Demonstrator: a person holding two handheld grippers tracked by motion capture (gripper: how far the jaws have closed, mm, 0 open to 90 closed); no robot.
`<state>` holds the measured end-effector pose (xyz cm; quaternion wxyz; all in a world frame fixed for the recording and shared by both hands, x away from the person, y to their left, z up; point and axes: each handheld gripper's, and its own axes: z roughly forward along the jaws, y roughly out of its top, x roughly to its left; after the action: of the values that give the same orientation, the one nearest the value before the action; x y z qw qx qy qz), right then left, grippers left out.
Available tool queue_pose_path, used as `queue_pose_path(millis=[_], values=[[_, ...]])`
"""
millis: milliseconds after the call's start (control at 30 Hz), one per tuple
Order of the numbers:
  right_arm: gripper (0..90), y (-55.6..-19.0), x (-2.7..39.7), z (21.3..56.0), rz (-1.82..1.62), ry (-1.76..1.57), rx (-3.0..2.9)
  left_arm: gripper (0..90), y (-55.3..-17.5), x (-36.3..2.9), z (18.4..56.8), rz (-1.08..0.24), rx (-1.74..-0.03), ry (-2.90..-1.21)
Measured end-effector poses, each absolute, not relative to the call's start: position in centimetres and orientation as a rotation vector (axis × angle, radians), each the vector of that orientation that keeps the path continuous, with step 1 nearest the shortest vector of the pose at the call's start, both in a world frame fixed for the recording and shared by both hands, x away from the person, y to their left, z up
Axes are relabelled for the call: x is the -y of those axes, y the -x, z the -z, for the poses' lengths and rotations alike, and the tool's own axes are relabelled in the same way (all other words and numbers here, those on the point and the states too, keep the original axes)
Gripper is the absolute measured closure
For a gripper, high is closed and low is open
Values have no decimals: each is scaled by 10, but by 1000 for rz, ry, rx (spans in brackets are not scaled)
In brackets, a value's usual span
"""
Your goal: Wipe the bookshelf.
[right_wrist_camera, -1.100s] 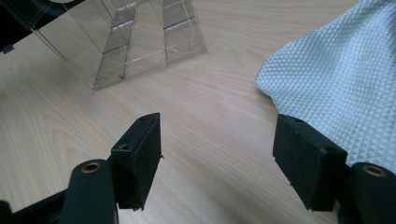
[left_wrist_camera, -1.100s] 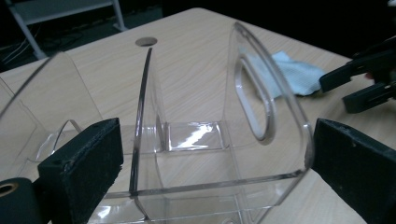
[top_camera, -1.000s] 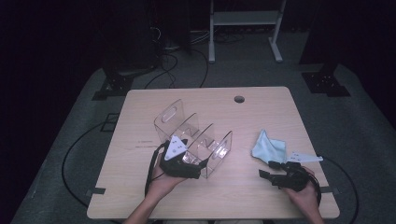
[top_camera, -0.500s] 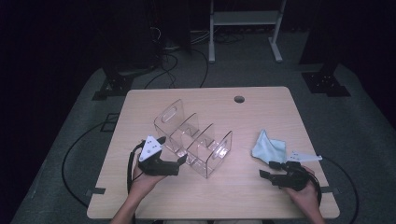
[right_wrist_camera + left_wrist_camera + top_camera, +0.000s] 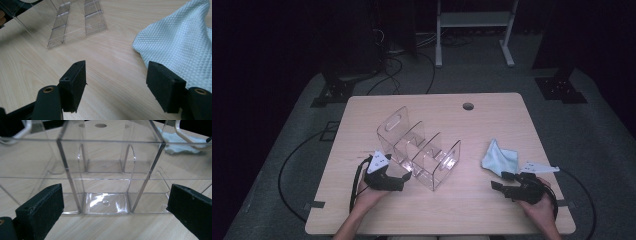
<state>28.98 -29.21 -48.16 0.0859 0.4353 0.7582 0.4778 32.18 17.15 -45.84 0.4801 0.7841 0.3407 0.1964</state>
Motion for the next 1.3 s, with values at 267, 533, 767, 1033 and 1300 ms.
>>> queue_pose_path(millis=[267, 533, 767, 1033, 1300], values=[[310, -299, 304, 467, -1389, -1297, -2245, 0, -336, -166, 472, -467, -872, -1937], [365, -339, 306, 462, -1211, -1400, -2219, 0, -341, -163, 477, -460, -864, -1922], [394, -379, 294, 467, -1107, -1467, -2194, 3, -344, -161, 479, -481, -871, -1910], [492, -397, 280, 483, -991, -1500, -2226, 31, -347, -159, 482, -485, -851, -1915], [566, -395, 277, 486, -941, -1474, -2227, 55, -347, -155, 482, -490, -846, -1911]])
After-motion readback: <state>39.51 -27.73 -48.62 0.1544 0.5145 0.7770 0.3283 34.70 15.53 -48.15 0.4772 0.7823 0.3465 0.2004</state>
